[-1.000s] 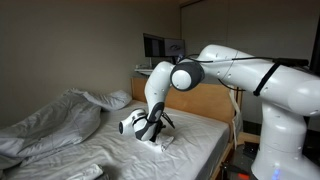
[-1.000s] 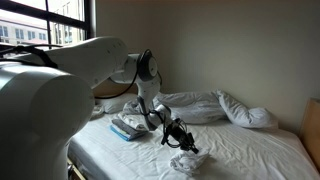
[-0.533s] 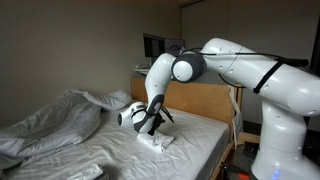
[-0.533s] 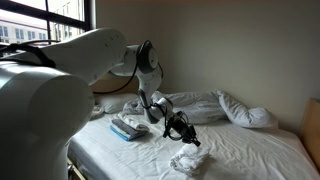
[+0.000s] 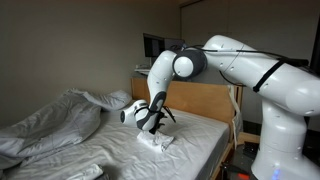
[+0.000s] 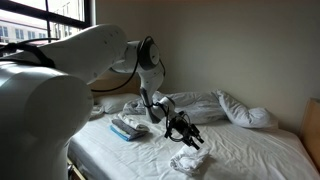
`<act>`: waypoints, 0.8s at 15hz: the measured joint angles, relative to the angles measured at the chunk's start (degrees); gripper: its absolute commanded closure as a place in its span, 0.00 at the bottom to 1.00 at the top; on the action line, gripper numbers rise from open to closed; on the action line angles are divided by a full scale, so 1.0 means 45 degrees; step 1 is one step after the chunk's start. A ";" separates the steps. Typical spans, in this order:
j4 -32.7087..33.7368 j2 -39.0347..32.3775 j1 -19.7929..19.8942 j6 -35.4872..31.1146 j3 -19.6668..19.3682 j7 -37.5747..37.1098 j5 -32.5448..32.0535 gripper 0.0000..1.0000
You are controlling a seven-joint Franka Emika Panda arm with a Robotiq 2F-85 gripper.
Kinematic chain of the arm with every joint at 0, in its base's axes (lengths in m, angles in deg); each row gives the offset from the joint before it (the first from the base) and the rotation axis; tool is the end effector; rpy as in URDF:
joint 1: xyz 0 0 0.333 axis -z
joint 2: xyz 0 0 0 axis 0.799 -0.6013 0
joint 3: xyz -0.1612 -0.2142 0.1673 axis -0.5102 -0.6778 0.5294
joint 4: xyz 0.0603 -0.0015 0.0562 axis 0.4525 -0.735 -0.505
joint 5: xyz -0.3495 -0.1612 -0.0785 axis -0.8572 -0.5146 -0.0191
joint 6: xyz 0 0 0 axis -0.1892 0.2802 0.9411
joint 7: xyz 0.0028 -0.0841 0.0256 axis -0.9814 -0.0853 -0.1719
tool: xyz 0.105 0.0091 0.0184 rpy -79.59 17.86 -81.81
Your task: Fold the sheet on the bed
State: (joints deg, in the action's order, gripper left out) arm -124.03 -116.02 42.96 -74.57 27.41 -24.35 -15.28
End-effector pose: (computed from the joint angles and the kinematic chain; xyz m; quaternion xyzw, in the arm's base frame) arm 0.6435 -0.0487 0.0736 0.8170 -0.1664 -0.0336 0.5511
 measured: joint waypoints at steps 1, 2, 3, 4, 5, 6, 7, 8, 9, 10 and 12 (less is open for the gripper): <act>-0.0101 0.0042 0.0102 -0.0327 -0.0008 -0.0079 -0.0042 0.04; -0.0232 0.0113 0.0220 -0.0736 -0.0016 -0.0113 -0.0125 0.02; -0.0406 0.0224 0.0357 -0.1227 -0.0024 -0.0115 -0.0238 0.00; -0.0629 0.0376 0.0522 -0.1850 -0.0025 -0.0115 -0.0382 0.00; -0.0904 0.0578 0.0724 -0.2595 -0.0027 -0.0111 -0.0507 0.00; -0.1212 0.0809 0.0962 -0.3440 -0.0027 -0.0053 -0.0676 0.00; -0.1535 0.1065 0.1246 -0.4340 -0.0030 0.0090 -0.0892 0.00; -0.1805 0.1295 0.1536 -0.5158 -0.0036 0.0318 -0.1016 0.00; -0.2048 0.1518 0.1847 -0.5947 -0.0038 0.0657 -0.1104 0.00; -0.2245 0.1724 0.2180 -0.6697 -0.0035 0.1135 -0.1111 0.00; -0.2449 0.2020 0.2832 -0.7855 0.0035 0.2376 -0.1009 0.00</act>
State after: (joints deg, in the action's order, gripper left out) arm -135.05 -106.93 55.71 -109.92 27.57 -13.66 -19.82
